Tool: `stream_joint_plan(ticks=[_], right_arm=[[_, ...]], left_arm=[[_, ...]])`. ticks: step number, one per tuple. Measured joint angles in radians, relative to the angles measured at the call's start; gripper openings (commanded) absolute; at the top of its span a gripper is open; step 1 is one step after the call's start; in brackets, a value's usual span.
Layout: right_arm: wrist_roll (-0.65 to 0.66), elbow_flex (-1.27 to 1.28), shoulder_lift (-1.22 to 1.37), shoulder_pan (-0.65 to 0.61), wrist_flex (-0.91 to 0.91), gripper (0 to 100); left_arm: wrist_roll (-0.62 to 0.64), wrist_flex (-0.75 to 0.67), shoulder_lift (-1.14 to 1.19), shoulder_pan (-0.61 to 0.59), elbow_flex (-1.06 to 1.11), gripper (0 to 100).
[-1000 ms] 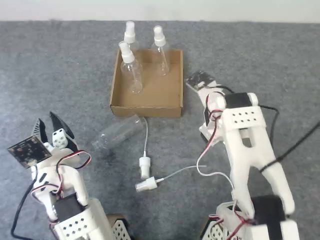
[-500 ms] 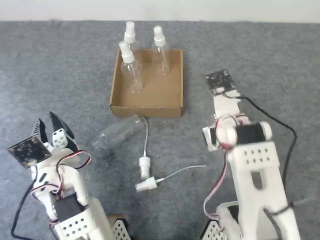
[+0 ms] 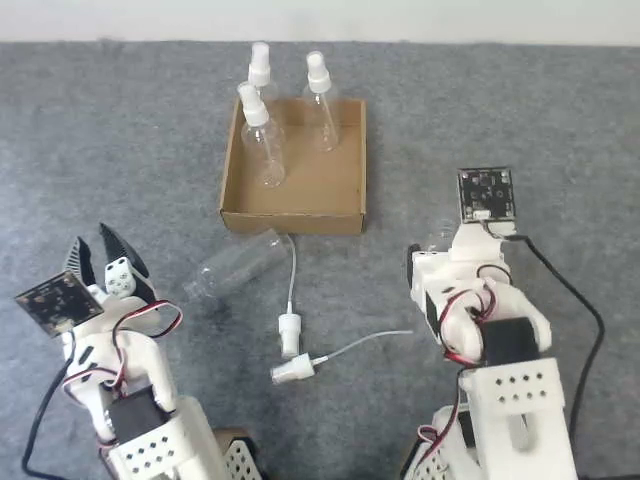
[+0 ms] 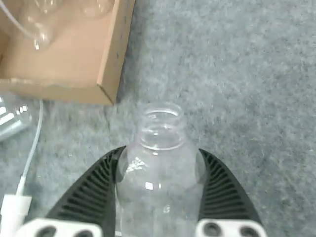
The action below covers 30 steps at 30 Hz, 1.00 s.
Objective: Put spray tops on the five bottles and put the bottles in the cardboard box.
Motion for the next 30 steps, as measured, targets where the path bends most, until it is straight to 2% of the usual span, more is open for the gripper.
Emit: stream_joint_plan(ticks=[9, 15, 20, 23, 30], right_arm=[[-0.029, 0.104, -0.121, 0.003, -0.044, 8.6], [-0.029, 0.166, -0.23, 0.078, -0.044, 8.6], [-0.029, 0.21, -0.325, 0.087, -0.044, 0.8], [-0.029, 0.21, -0.368, 0.095, -0.044, 1.8], [-0.029, 0.21, -0.387, 0.104, -0.032, 2.0]], left_arm=[[0.0, 0.0, 0.0, 0.0, 0.0, 11], [0.0, 0.0, 0.0, 0.0, 0.0, 11], [-0.084, 0.0, 0.0, 0.0, 0.0, 10], [-0.114, 0.002, 0.0, 0.0, 0.0, 10], [-0.189, 0.157, 0.0, 0.055, -0.127, 10]])
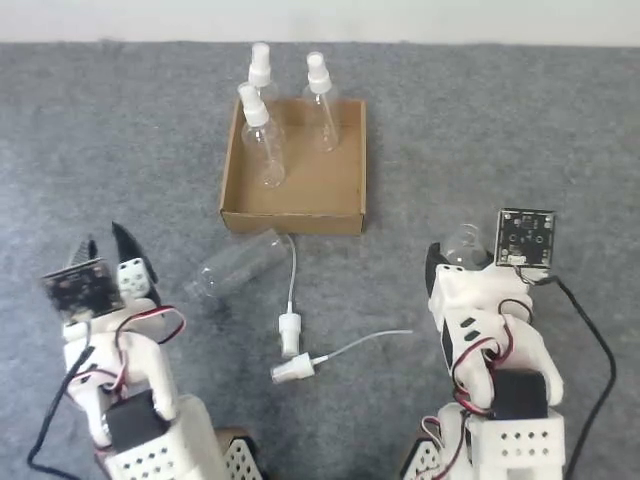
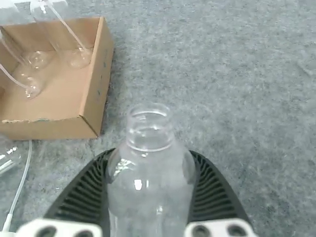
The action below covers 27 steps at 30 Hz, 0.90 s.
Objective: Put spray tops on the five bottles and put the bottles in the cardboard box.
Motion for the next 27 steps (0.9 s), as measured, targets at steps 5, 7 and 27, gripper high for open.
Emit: stream_joint_plan(ticks=[5, 7, 27], right_arm=[[0.0, 0.0, 0.0, 0.0, 0.008, 2.0], [0.0, 0.0, 0.0, 0.0, 0.008, 2.0], [0.0, 0.0, 0.0, 0.072, 0.008, 2.0]], left_arm=[[-0.115, 0.129, 0.0, 0.123, -0.109, 10], [-0.163, 0.176, 0.0, 0.173, -0.155, 10], [-0.611, 0.453, 0.282, 0.456, -0.364, 10]])
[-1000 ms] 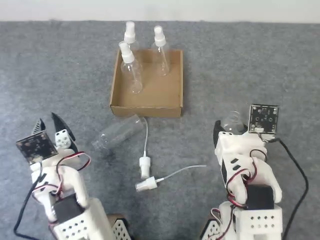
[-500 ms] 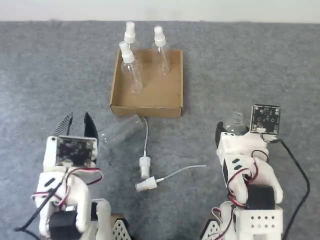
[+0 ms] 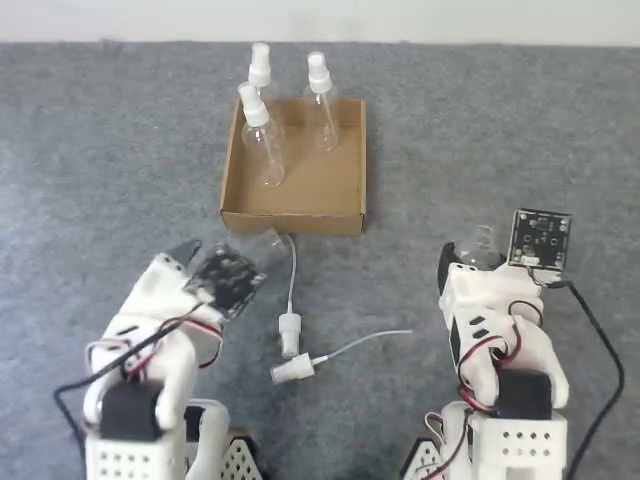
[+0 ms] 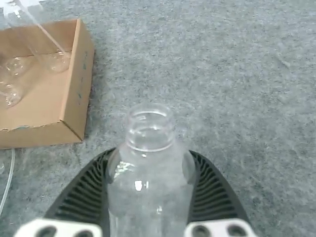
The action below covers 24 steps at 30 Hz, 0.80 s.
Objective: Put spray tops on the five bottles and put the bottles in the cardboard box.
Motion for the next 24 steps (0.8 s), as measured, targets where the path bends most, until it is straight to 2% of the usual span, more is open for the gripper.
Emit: stream_joint_plan(ticks=[7, 13, 19, 24], right_arm=[[0.0, 0.055, -0.002, 0.002, -0.04, 2.0], [0.0, 0.055, -0.002, 0.025, -0.046, 2.0], [0.0, 0.055, -0.002, 0.084, -0.046, 2.0], [0.0, 0.055, -0.002, 0.083, -0.046, 2.0]], left_arm=[[-0.229, 0.146, 0.198, 0.041, -0.141, 11], [-0.387, 0.153, 0.305, 0.038, -0.157, 22], [-0.516, 0.184, 0.427, 0.052, -0.157, 22], [-0.635, 0.204, 0.535, 0.098, -0.157, 22]])
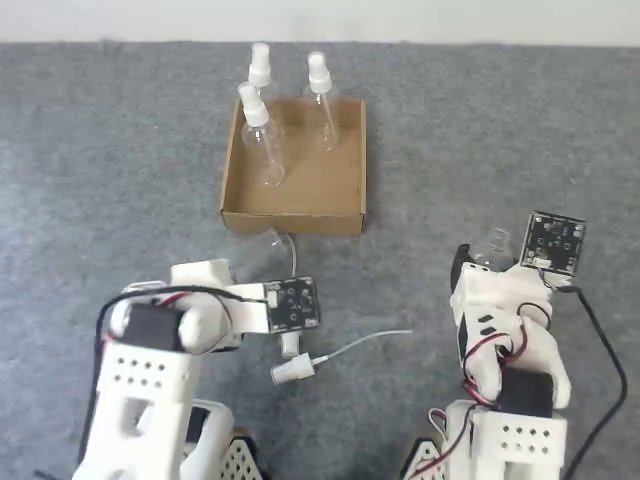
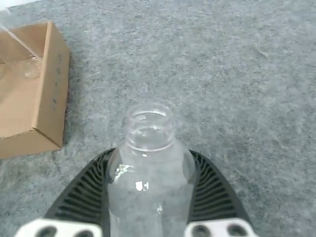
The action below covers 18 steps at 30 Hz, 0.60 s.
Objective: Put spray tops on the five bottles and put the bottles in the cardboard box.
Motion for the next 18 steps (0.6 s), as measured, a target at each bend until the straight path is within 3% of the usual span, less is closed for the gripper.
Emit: stream_joint_plan(ticks=[8, 18], right_arm=[[0.0, 0.0, 0.0, 0.034, 0.0, 2.0], [0.0, 0.0, 0.0, 0.038, 0.0, 2.0]], left_arm=[[-0.121, 0.0, 0.204, 0.084, 0.0, 22], [-0.14, -0.061, 0.391, 0.199, -0.057, 22]])
